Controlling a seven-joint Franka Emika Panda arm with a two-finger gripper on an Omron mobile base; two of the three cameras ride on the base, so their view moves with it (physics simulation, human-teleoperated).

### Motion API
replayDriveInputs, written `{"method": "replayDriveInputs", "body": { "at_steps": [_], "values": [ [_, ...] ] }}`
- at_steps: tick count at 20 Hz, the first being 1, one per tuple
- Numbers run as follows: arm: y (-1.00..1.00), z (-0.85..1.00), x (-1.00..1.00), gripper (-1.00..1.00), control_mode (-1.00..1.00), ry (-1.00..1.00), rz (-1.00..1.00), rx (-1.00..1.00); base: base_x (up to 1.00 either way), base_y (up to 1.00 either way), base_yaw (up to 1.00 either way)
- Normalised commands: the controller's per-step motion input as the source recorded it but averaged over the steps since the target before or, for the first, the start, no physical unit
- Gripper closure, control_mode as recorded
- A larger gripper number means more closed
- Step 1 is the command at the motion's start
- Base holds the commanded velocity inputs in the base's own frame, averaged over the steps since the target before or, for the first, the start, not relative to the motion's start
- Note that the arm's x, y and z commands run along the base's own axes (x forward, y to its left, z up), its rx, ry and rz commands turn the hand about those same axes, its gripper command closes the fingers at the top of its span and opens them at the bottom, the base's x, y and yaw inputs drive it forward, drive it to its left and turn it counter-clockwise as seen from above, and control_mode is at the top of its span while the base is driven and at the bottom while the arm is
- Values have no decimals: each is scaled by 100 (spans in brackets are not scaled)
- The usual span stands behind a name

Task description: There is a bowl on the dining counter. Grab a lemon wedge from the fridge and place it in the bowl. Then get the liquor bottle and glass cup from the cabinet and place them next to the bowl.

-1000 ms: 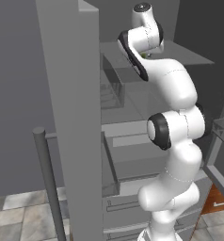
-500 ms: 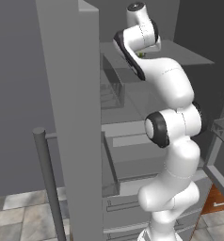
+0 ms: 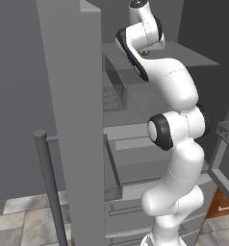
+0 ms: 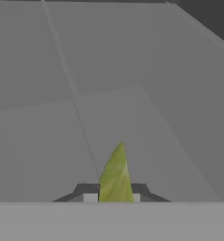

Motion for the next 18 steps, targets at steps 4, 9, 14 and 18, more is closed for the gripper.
{"method": "replayDriveInputs", "body": {
  "at_steps": [4,9,14,18],
  "values": [
    [0,1,-1,100,-100,-1,0,0,0,0,0],
    [0,0,0,100,-100,0,0,0,0,0,0],
    [-3,0,-7,100,-100,-2,0,0,0,0,0],
    [-25,0,-39,100,-100,-11,0,2,0,0,0]
  ]
}}
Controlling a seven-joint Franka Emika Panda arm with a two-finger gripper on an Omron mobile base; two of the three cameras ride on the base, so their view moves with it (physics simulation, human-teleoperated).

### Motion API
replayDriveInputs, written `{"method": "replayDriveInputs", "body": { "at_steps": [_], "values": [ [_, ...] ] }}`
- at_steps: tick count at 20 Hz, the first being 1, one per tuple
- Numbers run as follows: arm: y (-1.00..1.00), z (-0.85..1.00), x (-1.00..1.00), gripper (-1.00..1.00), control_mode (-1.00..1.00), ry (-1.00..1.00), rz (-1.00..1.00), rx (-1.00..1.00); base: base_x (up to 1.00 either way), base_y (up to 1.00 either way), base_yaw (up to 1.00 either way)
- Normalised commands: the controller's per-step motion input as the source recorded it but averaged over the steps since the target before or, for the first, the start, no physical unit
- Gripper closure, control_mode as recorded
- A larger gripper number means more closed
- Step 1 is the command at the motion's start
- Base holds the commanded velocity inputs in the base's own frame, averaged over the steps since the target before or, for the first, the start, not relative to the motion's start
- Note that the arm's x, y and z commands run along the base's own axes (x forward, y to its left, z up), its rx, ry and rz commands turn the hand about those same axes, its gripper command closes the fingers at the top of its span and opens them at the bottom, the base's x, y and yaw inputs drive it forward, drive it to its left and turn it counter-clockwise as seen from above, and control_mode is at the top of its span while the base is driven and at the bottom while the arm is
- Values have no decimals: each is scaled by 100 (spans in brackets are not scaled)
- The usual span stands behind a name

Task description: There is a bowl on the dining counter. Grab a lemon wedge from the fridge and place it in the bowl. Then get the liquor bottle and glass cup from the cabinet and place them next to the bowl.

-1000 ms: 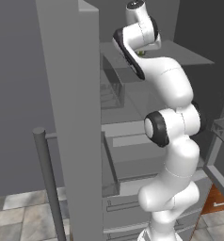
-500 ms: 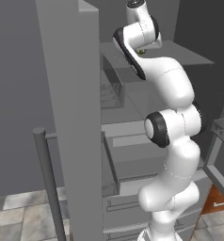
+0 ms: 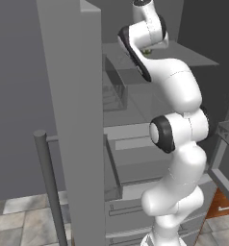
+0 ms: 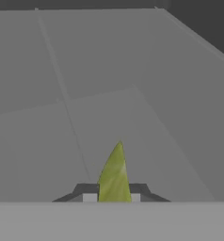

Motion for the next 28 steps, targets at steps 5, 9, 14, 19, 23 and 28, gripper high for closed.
{"method": "replayDriveInputs", "body": {
  "at_steps": [5,9,14,19,23,28],
  "values": [
    [-42,0,-86,100,-100,-12,0,10,0,0,0],
    [-26,-1,-100,100,-100,-18,7,9,0,0,0],
    [-12,0,-100,100,-100,-24,12,9,0,0,0],
    [-15,0,-100,100,-100,-22,9,10,0,0,0],
    [-2,2,-100,100,-100,-14,4,7,0,0,0],
    [0,21,-100,100,-100,-9,2,2,0,0,0]
  ]
}}
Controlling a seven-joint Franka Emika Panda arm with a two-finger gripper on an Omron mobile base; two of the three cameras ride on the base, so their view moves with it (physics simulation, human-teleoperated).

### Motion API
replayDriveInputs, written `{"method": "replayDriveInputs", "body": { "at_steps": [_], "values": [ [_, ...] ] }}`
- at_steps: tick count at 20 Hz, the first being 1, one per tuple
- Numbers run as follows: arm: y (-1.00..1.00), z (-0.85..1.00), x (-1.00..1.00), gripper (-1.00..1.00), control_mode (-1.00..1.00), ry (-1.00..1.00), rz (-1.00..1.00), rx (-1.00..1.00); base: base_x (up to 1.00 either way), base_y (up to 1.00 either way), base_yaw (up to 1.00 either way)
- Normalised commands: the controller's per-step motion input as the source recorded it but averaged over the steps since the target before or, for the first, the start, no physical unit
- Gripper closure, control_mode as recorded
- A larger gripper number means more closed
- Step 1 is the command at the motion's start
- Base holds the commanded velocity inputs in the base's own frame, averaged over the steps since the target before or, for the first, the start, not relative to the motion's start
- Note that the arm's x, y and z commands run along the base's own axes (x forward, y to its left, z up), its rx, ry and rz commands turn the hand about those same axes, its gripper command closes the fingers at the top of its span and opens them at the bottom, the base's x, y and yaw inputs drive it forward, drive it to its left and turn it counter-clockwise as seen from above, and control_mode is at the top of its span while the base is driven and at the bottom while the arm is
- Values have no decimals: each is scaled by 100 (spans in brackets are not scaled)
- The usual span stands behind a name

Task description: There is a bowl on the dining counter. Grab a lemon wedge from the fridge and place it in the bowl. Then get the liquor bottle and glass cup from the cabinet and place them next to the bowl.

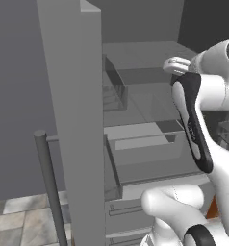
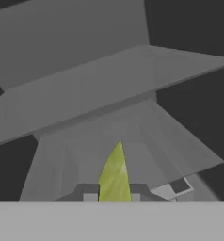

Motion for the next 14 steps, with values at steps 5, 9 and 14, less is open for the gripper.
{"method": "replayDriveInputs", "body": {
  "at_steps": [5,9,14],
  "values": [
    [0,39,-100,100,-100,-6,0,0,0,0,0],
    [0,45,-99,100,-100,-5,0,0,0,0,0],
    [-8,46,-91,100,-100,-5,0,0,0,0,0]
  ]
}}
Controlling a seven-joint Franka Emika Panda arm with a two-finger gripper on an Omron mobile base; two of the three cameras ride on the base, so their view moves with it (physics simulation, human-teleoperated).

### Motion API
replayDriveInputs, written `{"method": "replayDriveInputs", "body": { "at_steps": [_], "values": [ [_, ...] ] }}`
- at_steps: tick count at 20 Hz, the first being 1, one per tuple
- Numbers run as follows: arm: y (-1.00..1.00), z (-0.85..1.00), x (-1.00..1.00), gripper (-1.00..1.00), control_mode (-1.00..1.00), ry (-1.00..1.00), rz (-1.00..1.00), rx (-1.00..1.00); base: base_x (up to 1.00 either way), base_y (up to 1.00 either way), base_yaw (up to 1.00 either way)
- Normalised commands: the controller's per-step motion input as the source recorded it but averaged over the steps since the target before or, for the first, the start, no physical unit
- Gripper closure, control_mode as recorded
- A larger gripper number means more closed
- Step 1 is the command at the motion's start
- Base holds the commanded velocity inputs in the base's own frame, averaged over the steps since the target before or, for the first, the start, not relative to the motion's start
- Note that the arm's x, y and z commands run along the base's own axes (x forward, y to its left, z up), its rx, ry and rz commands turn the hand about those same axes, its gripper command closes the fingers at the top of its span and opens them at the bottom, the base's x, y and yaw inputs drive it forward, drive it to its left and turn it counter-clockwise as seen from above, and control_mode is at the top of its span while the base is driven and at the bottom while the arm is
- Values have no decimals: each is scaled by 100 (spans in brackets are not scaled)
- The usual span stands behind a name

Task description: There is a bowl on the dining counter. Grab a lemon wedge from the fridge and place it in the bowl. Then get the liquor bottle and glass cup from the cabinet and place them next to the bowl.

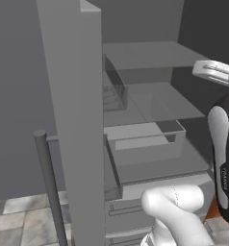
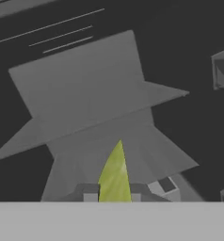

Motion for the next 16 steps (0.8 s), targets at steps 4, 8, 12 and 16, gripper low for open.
{"method": "replayDriveInputs", "body": {
  "at_steps": [4,8,12,16],
  "values": [
    [-7,30,-82,100,-100,-11,0,0,0,0,0],
    [0,0,-16,100,100,-3,0,0,-8,5,2],
    [0,0,0,100,100,0,0,0,-35,0,1],
    [0,0,0,100,100,0,0,0,-81,0,0]
  ]
}}
